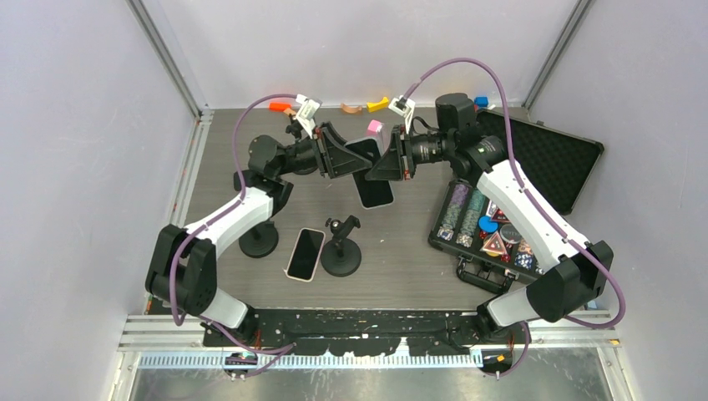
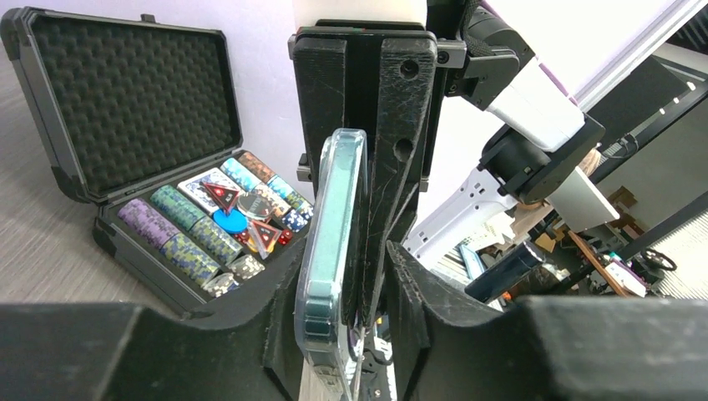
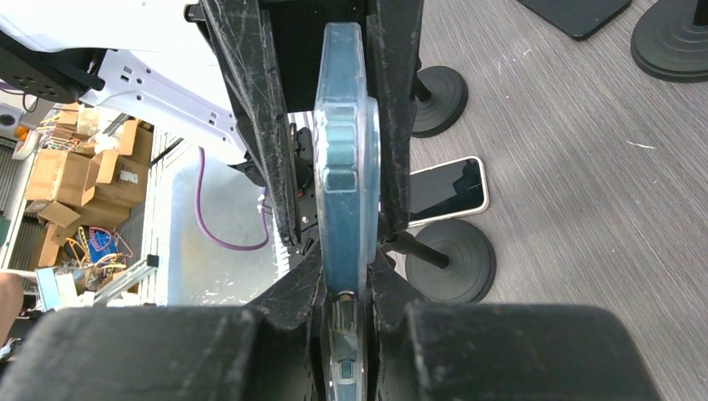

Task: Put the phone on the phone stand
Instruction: Pick up the phone at the center of the board.

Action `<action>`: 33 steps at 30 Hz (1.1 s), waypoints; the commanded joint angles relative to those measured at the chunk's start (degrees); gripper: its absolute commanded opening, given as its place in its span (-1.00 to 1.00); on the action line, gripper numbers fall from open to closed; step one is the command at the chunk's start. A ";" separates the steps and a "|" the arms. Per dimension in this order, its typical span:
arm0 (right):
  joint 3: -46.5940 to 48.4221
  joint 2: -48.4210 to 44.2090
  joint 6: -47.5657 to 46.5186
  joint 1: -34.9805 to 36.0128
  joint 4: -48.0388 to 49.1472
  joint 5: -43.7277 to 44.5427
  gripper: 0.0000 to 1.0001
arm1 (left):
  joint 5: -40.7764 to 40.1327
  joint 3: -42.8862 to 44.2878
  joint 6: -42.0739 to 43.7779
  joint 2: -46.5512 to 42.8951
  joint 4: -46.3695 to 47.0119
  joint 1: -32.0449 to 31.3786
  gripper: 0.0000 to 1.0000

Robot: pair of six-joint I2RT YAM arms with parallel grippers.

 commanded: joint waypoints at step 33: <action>-5.48 -7.16 -18.90 4.66 -11.86 16.83 0.70 | 1.61 12.26 29.78 -15.79 -47.39 7.06 -1.00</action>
